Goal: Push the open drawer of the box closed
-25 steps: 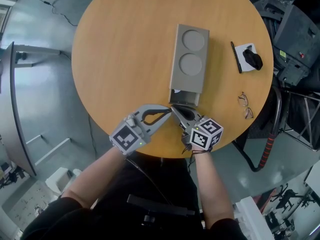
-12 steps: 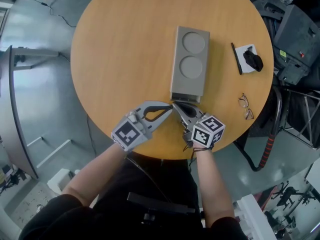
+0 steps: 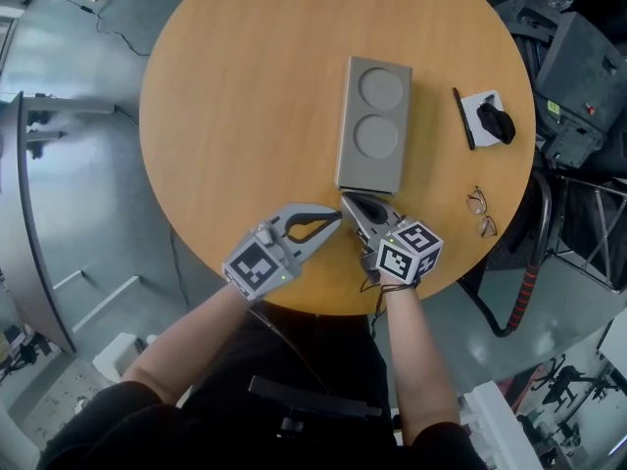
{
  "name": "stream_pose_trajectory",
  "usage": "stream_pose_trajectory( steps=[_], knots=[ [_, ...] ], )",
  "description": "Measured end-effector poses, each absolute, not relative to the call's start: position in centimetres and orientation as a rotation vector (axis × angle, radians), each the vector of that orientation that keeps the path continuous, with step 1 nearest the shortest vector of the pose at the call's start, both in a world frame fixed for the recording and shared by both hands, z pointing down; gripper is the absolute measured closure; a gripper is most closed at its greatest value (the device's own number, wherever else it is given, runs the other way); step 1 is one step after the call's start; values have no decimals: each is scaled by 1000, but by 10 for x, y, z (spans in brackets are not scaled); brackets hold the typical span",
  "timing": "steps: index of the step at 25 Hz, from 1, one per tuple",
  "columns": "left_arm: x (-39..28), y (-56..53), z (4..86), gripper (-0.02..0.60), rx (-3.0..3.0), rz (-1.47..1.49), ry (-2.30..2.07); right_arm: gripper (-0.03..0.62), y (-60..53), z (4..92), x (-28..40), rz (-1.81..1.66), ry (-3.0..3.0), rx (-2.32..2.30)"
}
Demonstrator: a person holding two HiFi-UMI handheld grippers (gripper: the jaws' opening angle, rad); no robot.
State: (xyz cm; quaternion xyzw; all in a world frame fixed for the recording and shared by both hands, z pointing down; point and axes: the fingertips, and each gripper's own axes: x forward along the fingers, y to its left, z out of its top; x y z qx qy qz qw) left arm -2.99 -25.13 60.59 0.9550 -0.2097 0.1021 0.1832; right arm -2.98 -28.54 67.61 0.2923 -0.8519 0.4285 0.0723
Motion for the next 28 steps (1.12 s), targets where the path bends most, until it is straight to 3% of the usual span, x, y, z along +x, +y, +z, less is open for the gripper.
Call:
stream_pose_trajectory(
  steps=[18,28],
  knots=[
    [-46,-231,573,554,2702,249,-673,589,-290,660,-40,1241,-2564,899],
    [-43,-196,493,554,2767,183,-781,588,-239,514,-37,936,-2848,803]
  ],
)
